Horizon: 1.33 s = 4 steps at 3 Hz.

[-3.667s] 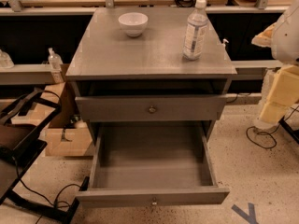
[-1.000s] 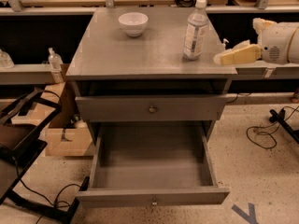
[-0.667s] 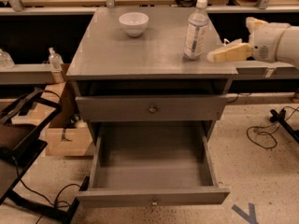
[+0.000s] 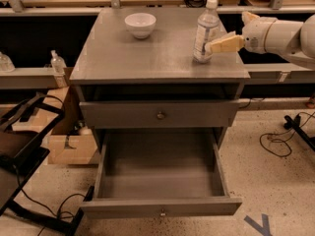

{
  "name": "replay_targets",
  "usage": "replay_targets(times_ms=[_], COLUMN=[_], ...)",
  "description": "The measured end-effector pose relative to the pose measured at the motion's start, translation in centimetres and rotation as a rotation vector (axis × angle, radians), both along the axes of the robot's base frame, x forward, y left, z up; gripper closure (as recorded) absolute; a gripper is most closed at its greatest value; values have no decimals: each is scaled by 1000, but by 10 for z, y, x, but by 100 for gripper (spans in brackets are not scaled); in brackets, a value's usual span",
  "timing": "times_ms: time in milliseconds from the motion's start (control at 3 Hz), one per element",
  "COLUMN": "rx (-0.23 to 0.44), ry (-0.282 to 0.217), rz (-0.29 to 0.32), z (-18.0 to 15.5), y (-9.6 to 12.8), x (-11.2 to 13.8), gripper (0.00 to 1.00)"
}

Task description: Place blue plastic bottle into middle drawer

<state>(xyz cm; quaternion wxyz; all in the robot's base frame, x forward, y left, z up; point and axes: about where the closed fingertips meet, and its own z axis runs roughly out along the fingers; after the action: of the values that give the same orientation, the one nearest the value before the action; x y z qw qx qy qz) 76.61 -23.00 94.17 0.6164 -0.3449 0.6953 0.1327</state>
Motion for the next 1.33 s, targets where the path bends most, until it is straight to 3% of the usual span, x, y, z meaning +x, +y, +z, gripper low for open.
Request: replay_targets(times_ms=[667, 1000, 1333], rx=[136, 189, 222], ry=[109, 136, 137], rz=[26, 44, 55], z=[-27, -35, -37], y=[40, 60, 69], x=[58, 73, 81], gripper=[0, 14, 37])
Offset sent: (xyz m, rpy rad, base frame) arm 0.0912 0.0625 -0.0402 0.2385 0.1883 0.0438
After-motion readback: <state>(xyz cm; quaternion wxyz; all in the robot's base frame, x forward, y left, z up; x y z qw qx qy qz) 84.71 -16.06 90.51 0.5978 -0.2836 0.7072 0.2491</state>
